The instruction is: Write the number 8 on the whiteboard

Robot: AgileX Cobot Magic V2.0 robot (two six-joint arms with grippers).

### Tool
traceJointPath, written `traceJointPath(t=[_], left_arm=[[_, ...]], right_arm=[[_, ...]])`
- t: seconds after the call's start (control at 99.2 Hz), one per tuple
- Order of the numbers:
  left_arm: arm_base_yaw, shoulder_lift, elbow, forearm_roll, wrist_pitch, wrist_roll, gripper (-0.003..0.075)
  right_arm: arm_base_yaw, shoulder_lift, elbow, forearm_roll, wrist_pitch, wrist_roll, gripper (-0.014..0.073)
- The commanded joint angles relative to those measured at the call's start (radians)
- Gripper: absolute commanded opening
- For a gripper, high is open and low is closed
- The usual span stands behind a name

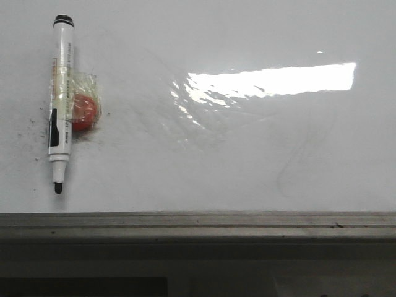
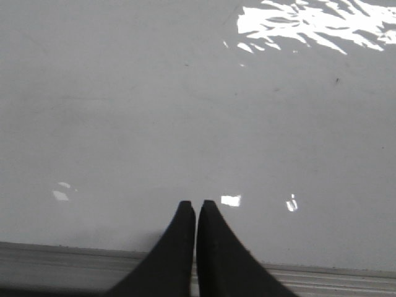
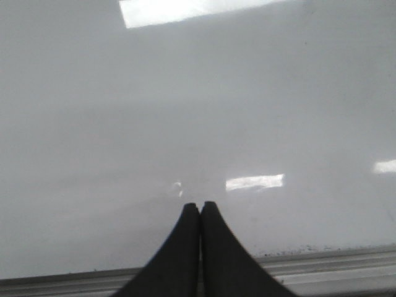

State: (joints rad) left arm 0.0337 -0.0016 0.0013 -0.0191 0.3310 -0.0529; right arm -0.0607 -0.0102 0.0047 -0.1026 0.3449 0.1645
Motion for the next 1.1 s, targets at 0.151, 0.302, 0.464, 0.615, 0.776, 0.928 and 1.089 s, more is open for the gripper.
traceJointPath(t=[0.151, 0.302, 0.464, 0.615, 0.776, 0.928, 1.089], left_arm=[[-0.004, -0.029, 0.032, -0.008, -0.061, 0.002, -0.002], [-0.004, -0.029, 0.032, -0.008, -0.061, 0.002, -0.002], [-0.004, -0.029, 0.032, -0.008, -0.061, 0.002, -0.002], [-0.004, -0.029, 0.032, 0.006, -0.061, 0.002, -0.002], [-0.004, -0.029, 0.032, 0.006, -0.061, 0.002, -0.002], [-0.004, -0.029, 0.032, 0.006, -0.074, 0.002, -0.002], [-0.004, -0.029, 0.032, 0.006, -0.131, 0.002, -0.002]], right_arm=[[-0.005, -0.01, 0.017, 0.002, -0.034, -0.008, -0.0063], [-0.005, -0.01, 0.017, 0.002, -0.034, -0.008, -0.0063], [-0.005, -0.01, 0.017, 0.002, -0.034, -0.008, -0.0063], [-0.005, -0.01, 0.017, 0.002, -0.034, -0.008, -0.0063], [-0.005, -0.01, 0.017, 0.002, -0.034, -0.008, -0.0063], [-0.005, -0.01, 0.017, 0.002, -0.036, -0.008, -0.0063], [-0.005, -0.01, 0.017, -0.004, -0.038, -0.008, -0.0063]])
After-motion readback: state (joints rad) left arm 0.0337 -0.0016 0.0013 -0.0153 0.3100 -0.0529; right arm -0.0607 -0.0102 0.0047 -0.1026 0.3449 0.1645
